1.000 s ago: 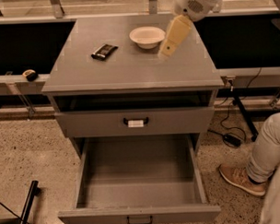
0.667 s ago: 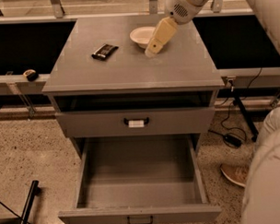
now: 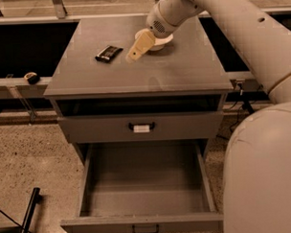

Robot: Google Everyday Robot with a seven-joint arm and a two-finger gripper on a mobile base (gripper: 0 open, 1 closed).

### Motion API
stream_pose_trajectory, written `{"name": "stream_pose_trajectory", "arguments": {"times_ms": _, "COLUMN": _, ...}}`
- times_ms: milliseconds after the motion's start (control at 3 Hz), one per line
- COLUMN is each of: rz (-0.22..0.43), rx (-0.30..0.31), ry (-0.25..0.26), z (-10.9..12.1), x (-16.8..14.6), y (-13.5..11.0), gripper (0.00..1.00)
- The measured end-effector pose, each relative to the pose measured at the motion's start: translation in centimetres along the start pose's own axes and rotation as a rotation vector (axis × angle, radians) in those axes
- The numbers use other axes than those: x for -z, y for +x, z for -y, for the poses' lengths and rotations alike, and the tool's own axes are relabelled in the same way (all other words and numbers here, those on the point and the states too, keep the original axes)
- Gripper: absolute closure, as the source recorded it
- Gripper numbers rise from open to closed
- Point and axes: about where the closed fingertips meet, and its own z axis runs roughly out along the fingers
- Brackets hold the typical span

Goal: Place rxbar chocolate into middle drawer

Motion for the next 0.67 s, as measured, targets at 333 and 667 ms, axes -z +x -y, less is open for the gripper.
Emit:
{"name": "stream_pose_trajectory", "arguments": {"times_ms": 333, "rz": 0.0, "rx": 0.0, "ry": 0.0, "z": 0.0, "x": 0.0, "y": 0.0, "gripper": 0.0}}
{"name": "stream_pose_trajectory", "arguments": {"times_ms": 667, "rz": 0.052, "rx": 0.022, "ry": 0.002, "z": 0.8, "x": -0.9, "y": -1.1, "gripper": 0.0}}
